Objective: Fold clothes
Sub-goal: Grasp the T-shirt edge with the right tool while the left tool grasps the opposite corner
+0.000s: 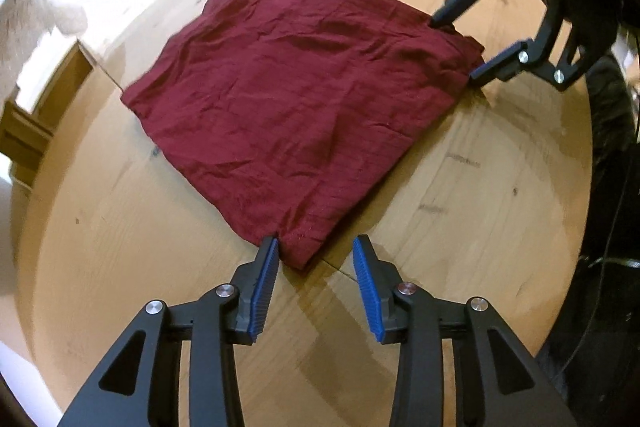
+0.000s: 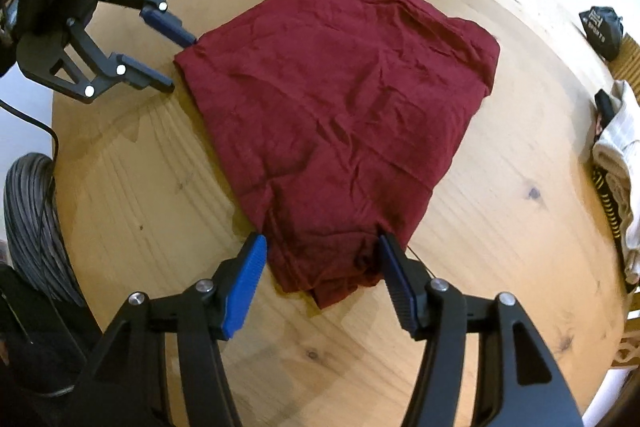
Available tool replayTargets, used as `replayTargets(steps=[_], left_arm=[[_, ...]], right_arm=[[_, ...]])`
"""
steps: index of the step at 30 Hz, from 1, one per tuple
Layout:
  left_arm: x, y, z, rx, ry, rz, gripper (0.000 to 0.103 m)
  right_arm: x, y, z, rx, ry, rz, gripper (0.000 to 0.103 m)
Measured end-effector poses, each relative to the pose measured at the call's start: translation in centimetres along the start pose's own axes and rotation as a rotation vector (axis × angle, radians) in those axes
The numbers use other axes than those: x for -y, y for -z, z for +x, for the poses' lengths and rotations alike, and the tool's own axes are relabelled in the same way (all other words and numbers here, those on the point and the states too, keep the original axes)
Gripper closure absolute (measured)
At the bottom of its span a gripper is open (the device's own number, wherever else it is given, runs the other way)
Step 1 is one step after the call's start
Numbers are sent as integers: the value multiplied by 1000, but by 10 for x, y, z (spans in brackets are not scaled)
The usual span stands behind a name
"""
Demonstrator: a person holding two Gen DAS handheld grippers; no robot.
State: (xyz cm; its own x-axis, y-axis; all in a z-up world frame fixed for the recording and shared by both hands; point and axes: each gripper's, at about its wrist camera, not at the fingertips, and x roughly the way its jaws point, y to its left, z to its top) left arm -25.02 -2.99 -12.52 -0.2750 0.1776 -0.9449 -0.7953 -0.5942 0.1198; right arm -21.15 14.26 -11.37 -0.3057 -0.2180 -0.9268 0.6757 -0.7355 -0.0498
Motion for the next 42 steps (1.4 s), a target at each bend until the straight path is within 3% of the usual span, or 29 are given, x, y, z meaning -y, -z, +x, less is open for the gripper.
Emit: replayTargets(steps=[9, 18, 20, 23, 28, 32, 33, 34, 35, 42], left_arm=[[-1, -8, 3, -41, 42, -5, 67], [14, -18, 5, -63, 12, 79, 68], [20, -21, 5, -67, 0, 112, 78], [22, -27, 8, -91, 5, 110, 85], [27, -32, 11, -108, -24, 121, 91], [28, -34, 11, -84, -26, 89, 94], [28, -34, 12, -77, -23, 79, 94], [28, -34, 12, -73, -23, 71, 94], [29, -35, 12, -71, -21, 60, 94], [44, -35, 6, -25, 12, 25, 96]], right_arm=[[11, -7, 1, -42, -57, 47, 52], [-2, -10, 5, -78, 0, -22, 52], [-2, -11, 5, -85, -3, -17, 52], [1, -13, 6, -104, -11, -8, 55], [-2, -13, 7, -127, 6, -21, 55], [3, -10, 6, -97, 1, 30, 55], [4, -9, 6, -88, 6, 40, 56], [5, -9, 5, -83, 19, 40, 70], [6, -9, 4, -75, 35, 39, 92], [20, -1, -6, -64, -12, 123, 92]])
